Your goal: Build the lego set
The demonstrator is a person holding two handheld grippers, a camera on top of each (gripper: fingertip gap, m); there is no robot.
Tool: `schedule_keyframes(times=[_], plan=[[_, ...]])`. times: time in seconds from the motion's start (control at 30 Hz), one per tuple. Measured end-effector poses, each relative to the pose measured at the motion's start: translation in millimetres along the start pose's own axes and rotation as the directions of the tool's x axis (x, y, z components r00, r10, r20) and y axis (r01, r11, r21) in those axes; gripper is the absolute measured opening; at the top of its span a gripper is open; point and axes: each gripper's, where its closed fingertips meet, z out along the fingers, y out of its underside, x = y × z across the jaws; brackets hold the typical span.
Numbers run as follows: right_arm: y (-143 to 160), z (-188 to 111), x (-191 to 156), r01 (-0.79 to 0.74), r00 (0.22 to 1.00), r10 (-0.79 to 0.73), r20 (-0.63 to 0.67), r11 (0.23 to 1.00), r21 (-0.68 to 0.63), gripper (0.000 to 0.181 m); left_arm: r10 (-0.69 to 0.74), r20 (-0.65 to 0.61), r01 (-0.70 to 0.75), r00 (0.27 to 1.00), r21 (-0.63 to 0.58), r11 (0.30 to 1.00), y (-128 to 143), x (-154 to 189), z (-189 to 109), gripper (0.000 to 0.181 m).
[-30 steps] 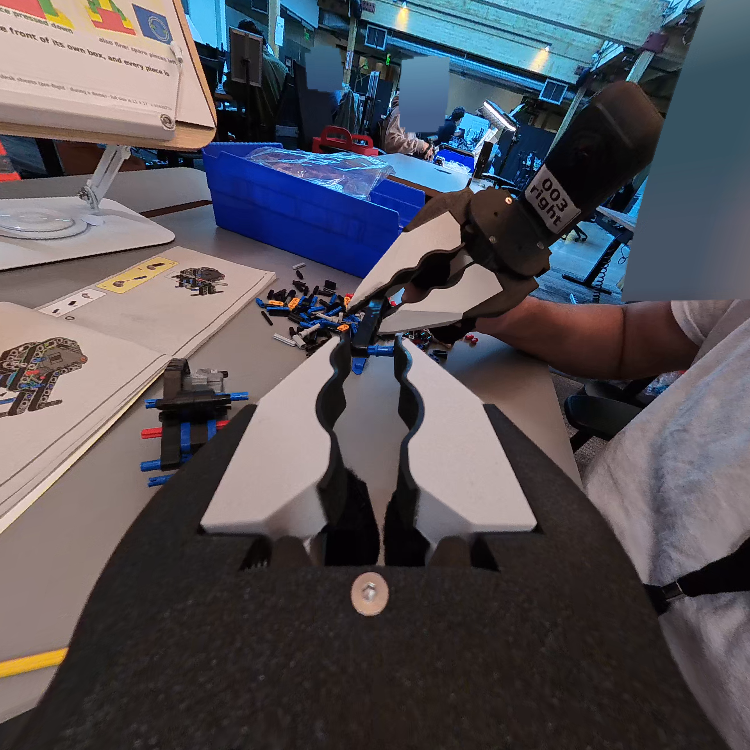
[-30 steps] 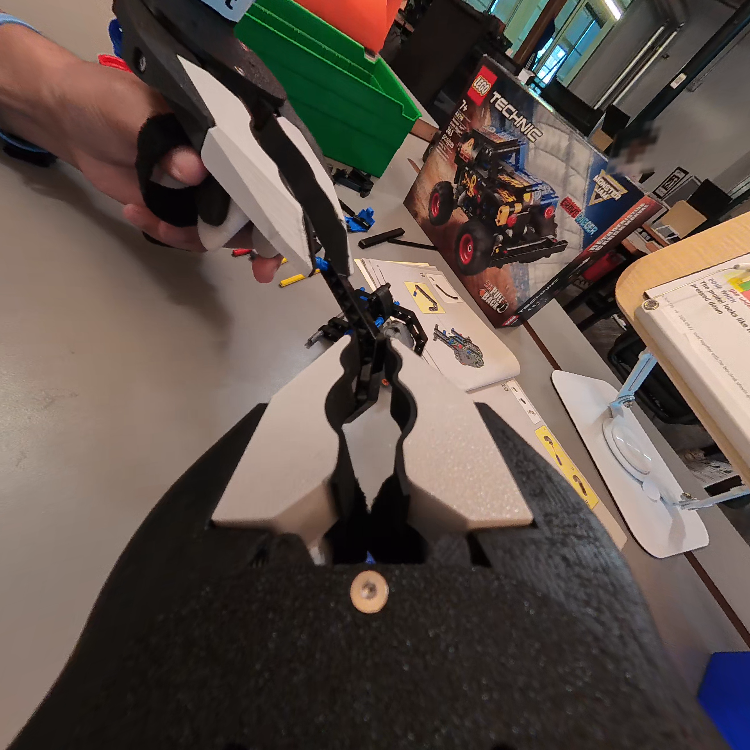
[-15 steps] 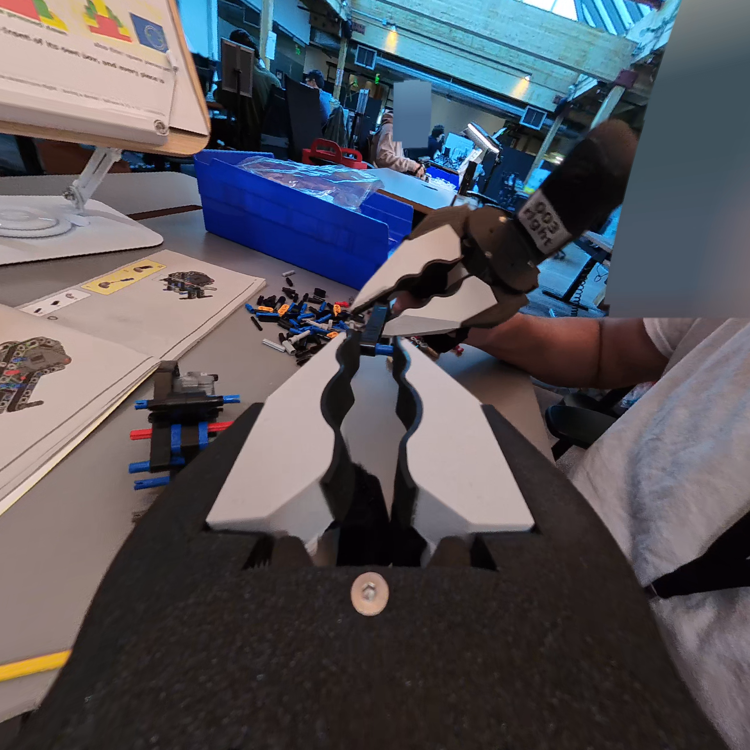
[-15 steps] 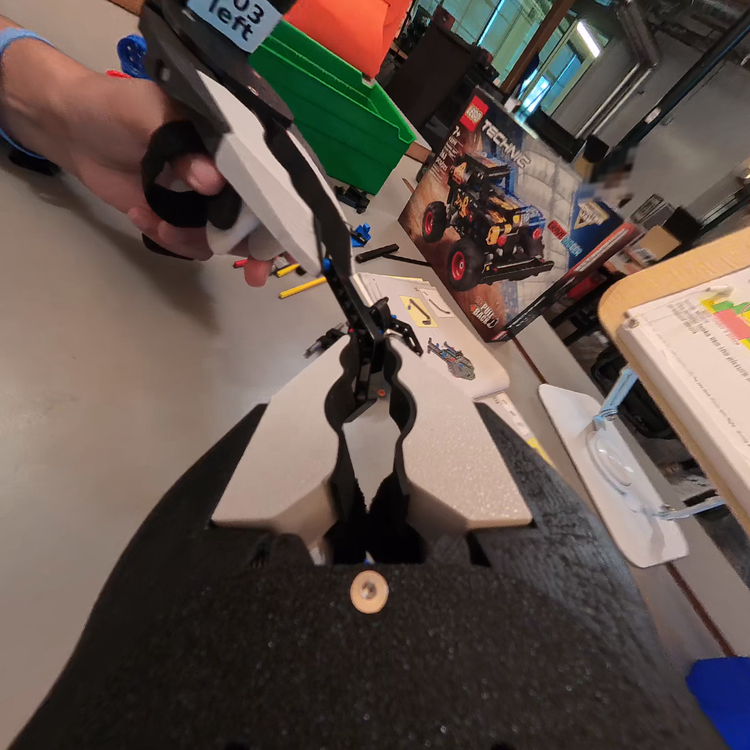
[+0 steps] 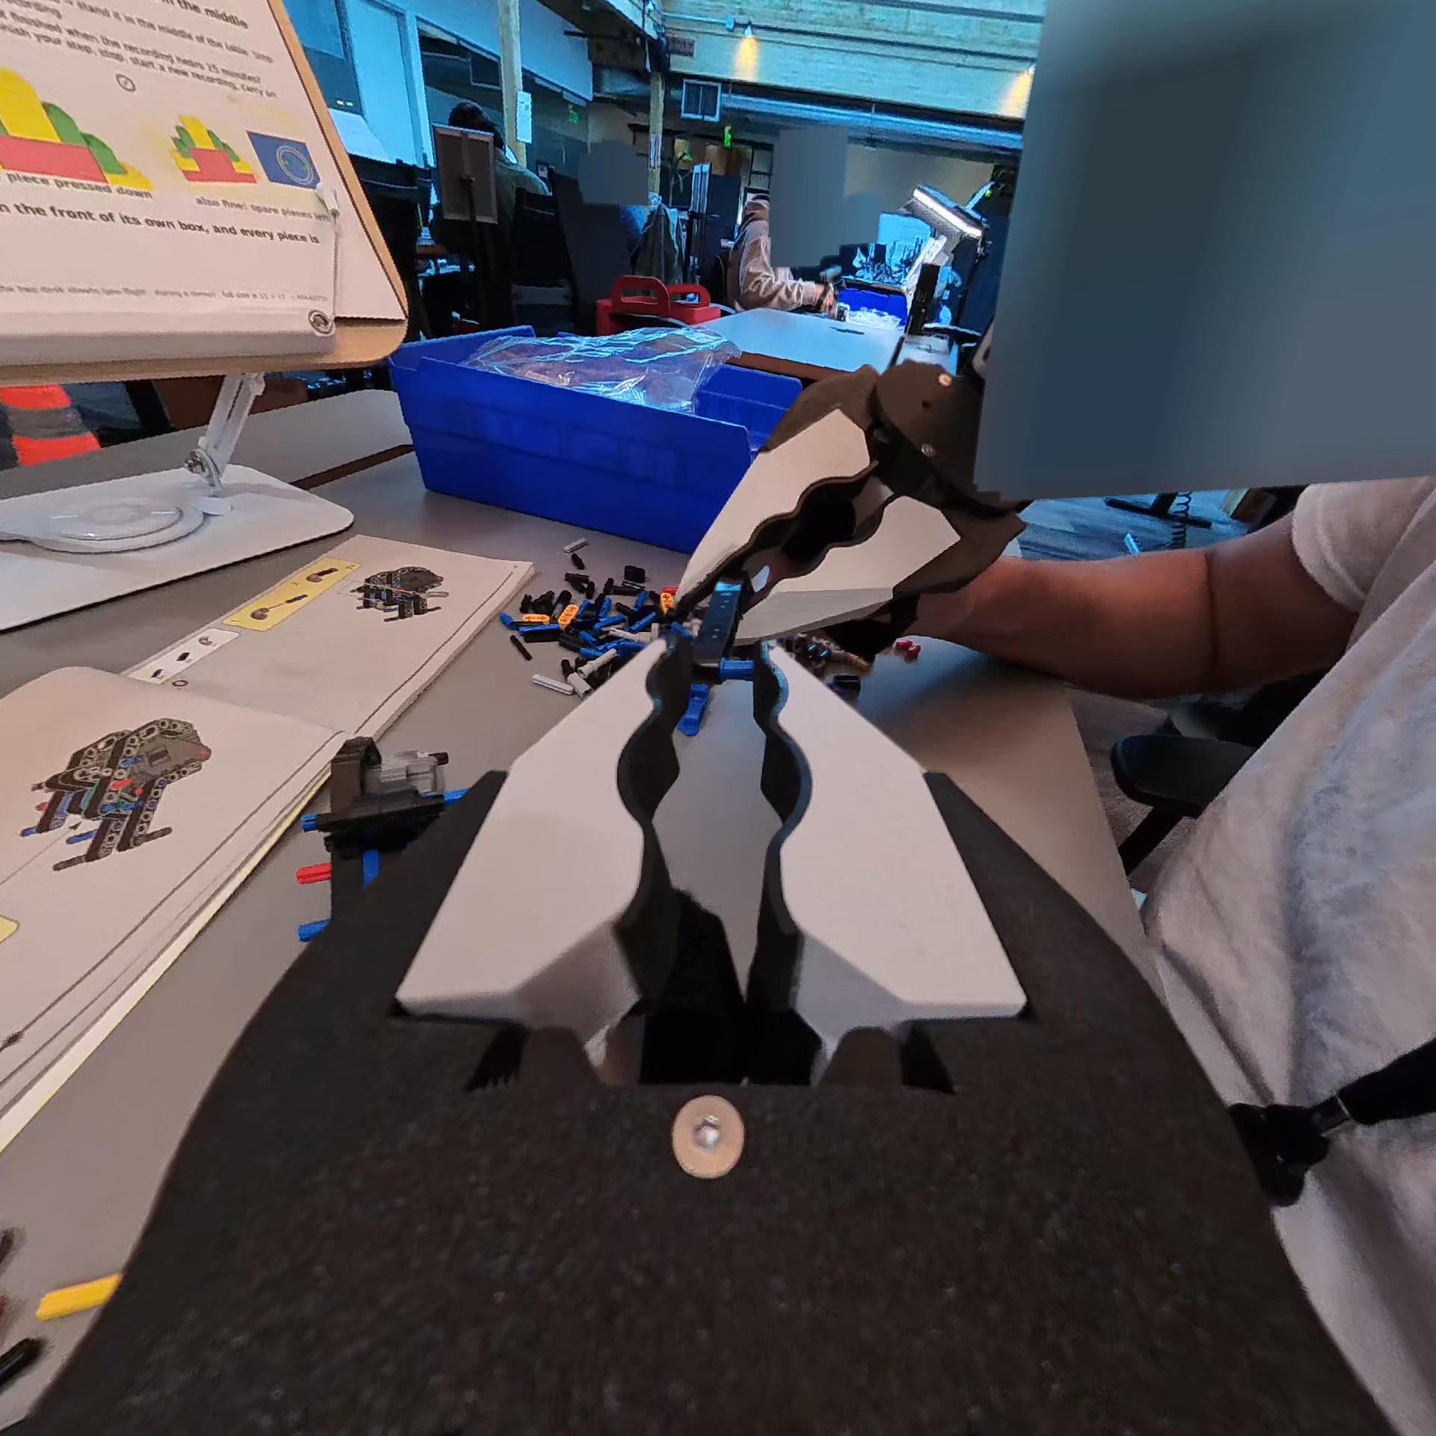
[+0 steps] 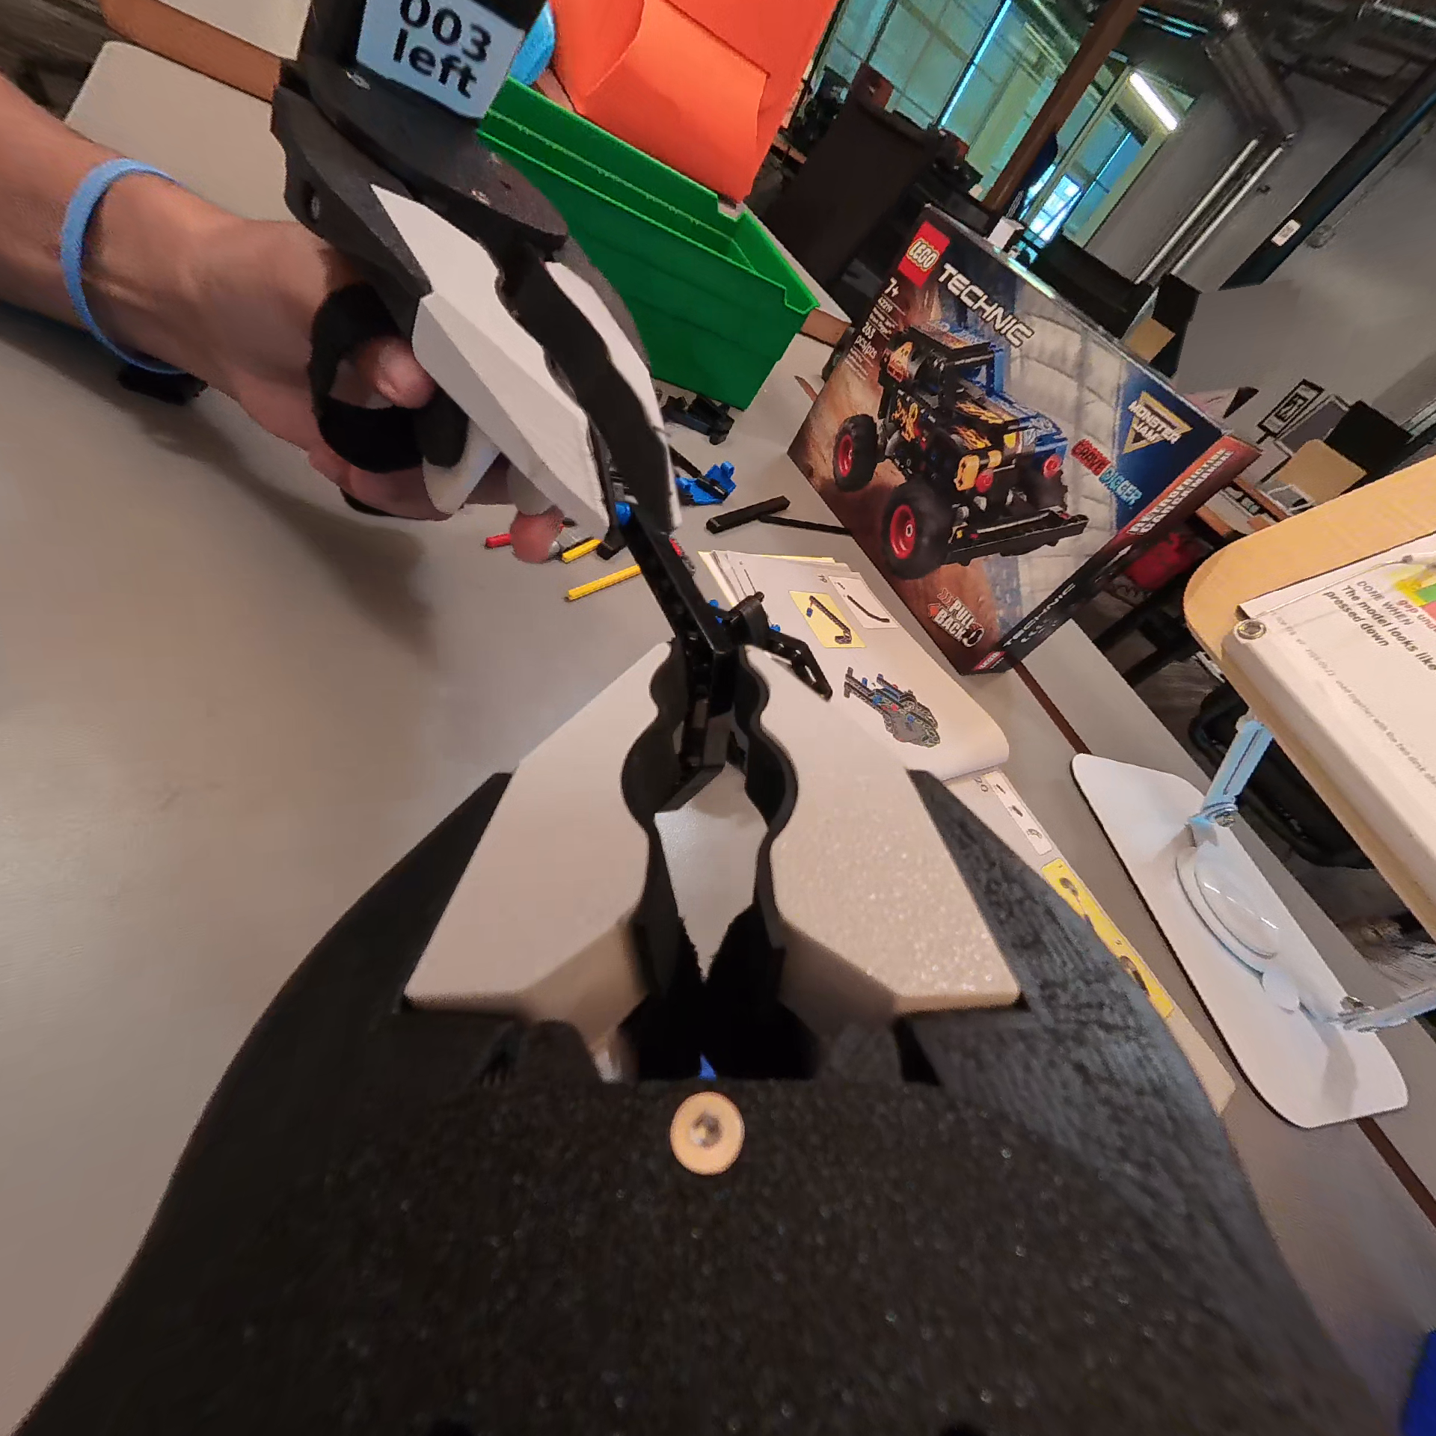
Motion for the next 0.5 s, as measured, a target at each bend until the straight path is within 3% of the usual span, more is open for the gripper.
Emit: schedule_keyframes(times=[0.23, 0.33, 0.5], plan=[[4, 8, -1, -0.253, 0.959, 0.254, 0.122, 0.967, -0.024, 0.011, 0.032, 0.034, -0.032, 0.999, -0.010, 0.999, -1, -5, -3, 0.017], [7, 5, 17, -0.339, 0.927, 0.343, 0.148, 0.939, -0.054, 0.010, 0.097, 0.091, -0.095, 0.991, -0.033, 0.995, 0, -15, -8, 0.025], [27, 10, 44, -0.457, 0.848, 0.490, 0.201, 0.869, -0.189, 0.010, -0.015, 0.122, 0.017, 0.992, -0.023, 1.000, -1, -33, -16, 0.026]])
